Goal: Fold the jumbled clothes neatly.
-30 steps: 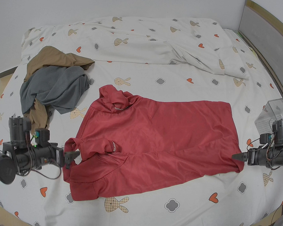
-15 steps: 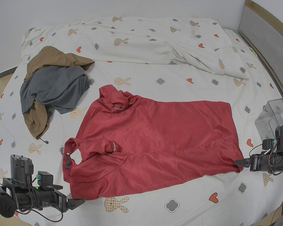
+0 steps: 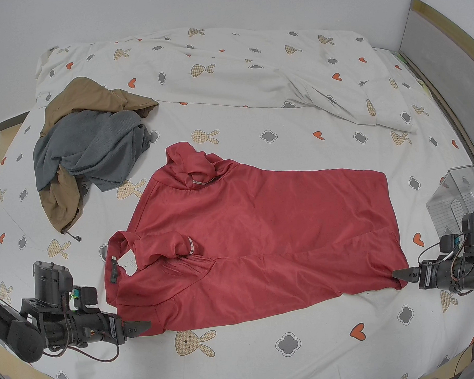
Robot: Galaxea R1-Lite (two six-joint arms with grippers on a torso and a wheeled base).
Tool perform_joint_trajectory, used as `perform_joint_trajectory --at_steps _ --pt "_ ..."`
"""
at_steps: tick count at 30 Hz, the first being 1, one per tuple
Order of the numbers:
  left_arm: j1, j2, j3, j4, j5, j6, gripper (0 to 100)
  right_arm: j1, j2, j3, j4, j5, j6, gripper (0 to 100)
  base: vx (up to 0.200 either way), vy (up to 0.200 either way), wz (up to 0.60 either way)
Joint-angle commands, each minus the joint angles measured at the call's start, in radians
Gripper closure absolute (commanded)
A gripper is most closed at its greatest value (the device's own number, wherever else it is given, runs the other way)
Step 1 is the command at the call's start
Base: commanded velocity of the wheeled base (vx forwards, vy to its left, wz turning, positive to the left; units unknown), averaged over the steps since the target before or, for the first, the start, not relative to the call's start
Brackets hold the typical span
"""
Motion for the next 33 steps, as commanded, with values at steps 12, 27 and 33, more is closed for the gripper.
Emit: perform_joint_trajectory --at_steps 12,27,33 --pt "0.005 0.182 -0.034 -0.134 0.013 -0.050 0 0.004 0.001 -0.002 -0.001 0.000 0.001 0 0.000 0.000 0.00" --pt "0.006 0.171 -0.015 -0.176 0.013 -0.052 100 0.007 0.021 0.007 -0.001 0.002 -0.001 0 0.000 0.000 0.00" --pt "0.009 0.152 -0.018 -0.176 0.014 -0.050 100 0.015 0.091 0.000 -0.027 0.000 -0.004 0 0.000 0.000 0.00"
